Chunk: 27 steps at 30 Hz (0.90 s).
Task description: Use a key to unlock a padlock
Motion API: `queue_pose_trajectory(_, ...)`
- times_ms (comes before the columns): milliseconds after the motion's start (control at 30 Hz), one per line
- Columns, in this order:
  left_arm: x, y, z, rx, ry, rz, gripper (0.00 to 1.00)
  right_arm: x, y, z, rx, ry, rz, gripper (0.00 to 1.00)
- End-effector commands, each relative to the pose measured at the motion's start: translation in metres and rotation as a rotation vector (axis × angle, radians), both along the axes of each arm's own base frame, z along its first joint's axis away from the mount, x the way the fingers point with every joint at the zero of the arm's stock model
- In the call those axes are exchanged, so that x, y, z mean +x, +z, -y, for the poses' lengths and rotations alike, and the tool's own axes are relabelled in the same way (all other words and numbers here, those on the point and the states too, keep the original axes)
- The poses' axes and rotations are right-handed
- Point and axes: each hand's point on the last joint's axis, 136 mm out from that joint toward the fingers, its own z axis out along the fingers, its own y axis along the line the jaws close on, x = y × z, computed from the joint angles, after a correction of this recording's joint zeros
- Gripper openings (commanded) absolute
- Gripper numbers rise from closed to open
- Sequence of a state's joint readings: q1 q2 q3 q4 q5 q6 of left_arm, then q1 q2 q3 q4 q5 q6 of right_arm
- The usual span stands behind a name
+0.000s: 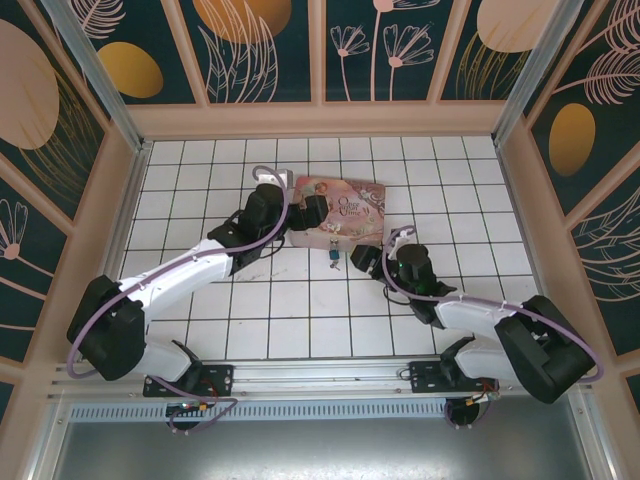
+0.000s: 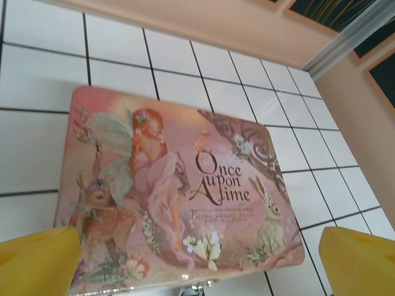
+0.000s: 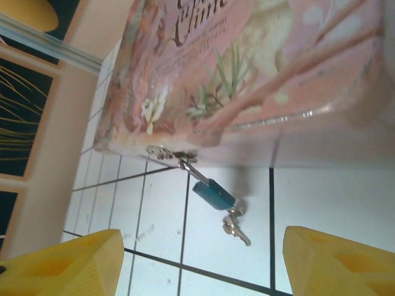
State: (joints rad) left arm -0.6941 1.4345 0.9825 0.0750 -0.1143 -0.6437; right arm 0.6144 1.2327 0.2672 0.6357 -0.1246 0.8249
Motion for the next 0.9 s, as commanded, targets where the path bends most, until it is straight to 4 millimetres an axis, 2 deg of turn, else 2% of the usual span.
queue_pose_trajectory(0,0.016,0.016,-0.005,0.045,0.046,0.072,0.99,-0.003,-0.007,0.006,-0.053,-0.017,0.032,0.69)
queue_pose_trajectory(167,0.025,0.016,-0.018,0.141,0.118,0.075,0.99,0.002,-0.010,0.005,-0.042,-0.034,0.036,0.69)
queue_pose_trajectory(433,0.015,0.014,-0.031,0.138,0.145,0.077,0.99,0.041,-0.006,0.004,-0.059,-0.062,0.033,0.68)
queue_pose_trajectory(500,0.013,0.012,-0.034,0.136,0.146,0.070,0.98,0.049,-0.001,-0.003,-0.056,-0.042,0.042,0.68)
queue_pose_trajectory(533,0.012,0.011,-0.034,0.134,0.147,0.067,0.99,0.060,0.003,0.004,-0.055,-0.068,0.048,0.68)
queue_pose_trajectory(667,0.008,0.005,-0.034,0.120,0.144,0.052,0.99,0.080,0.011,0.006,-0.050,-0.079,0.053,0.68)
queue_pose_trajectory(767,0.008,0.003,-0.032,0.104,0.141,0.042,0.99,0.091,0.012,0.009,-0.042,-0.088,0.049,0.68)
queue_pose_trajectory(867,0.010,0.002,-0.028,0.084,0.133,0.028,0.99,0.091,0.011,0.006,-0.027,-0.070,0.048,0.66)
